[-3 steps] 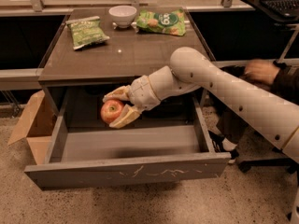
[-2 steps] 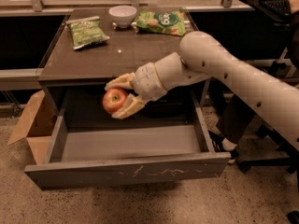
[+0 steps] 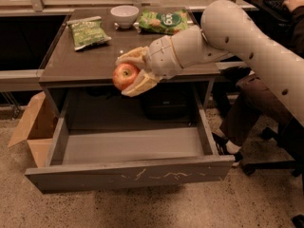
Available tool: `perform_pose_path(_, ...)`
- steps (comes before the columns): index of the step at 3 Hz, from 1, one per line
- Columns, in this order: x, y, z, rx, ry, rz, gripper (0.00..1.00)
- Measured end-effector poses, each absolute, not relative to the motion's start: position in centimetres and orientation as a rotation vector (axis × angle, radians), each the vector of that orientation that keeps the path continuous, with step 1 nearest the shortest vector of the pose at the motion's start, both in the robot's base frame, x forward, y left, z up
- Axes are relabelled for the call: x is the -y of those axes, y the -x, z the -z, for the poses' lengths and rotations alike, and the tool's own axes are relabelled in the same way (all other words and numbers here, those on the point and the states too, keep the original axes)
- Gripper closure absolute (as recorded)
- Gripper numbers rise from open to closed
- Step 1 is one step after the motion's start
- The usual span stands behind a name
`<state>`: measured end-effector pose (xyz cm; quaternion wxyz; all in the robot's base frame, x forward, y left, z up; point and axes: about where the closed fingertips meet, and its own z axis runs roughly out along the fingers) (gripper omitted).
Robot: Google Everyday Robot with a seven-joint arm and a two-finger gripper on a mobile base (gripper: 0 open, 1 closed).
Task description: Pick apple from top drawer and place on counter
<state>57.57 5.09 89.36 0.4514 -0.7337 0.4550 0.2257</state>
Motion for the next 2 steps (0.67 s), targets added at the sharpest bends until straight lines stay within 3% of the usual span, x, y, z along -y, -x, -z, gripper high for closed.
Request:
perform_pose_path(1, -5.1, -57.6, -89.4, -1.124, 1.812, -0.557, 1.00)
perform_pose_path(2, -4.8, -61.1, -90.5, -1.150, 1.725, -0.557, 1.00)
